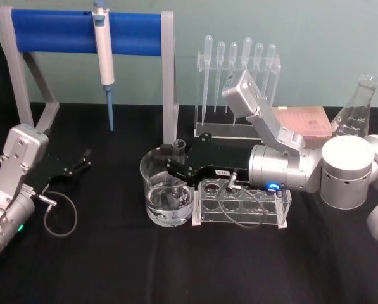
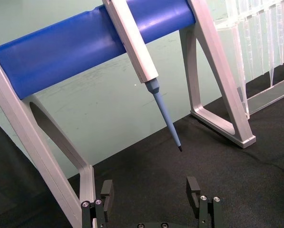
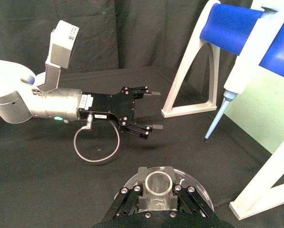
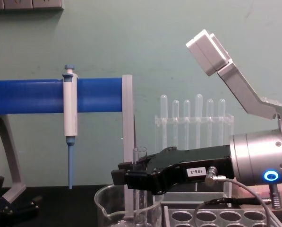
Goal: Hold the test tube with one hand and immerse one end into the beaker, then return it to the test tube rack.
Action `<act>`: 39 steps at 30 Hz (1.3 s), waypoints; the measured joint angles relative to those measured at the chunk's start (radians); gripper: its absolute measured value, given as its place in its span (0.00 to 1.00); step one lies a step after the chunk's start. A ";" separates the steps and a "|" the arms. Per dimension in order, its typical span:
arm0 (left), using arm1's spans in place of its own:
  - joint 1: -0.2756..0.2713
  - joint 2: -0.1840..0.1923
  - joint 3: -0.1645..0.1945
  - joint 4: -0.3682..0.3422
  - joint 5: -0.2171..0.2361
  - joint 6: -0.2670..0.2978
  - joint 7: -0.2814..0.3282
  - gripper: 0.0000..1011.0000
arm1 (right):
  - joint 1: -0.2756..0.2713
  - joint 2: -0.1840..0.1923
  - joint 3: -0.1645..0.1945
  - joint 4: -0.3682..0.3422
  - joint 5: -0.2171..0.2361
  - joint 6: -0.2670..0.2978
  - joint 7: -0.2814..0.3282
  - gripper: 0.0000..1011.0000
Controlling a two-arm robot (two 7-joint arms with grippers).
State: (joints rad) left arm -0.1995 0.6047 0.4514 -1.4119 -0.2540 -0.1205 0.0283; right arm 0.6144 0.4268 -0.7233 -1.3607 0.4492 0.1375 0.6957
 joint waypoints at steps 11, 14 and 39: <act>0.000 0.000 0.000 0.000 0.000 0.000 0.000 0.99 | 0.015 0.010 0.002 -0.035 0.007 0.016 0.028 0.22; 0.000 0.000 0.000 0.000 0.000 0.000 0.000 0.99 | 0.023 0.017 0.004 -0.061 0.011 0.030 0.033 0.22; 0.000 0.000 0.000 0.000 0.000 0.000 0.000 0.99 | 0.060 0.113 0.070 -0.271 0.121 0.141 -0.014 0.22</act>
State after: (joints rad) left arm -0.1995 0.6047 0.4514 -1.4120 -0.2539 -0.1205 0.0283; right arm 0.6746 0.5393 -0.6533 -1.6313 0.5703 0.2782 0.6820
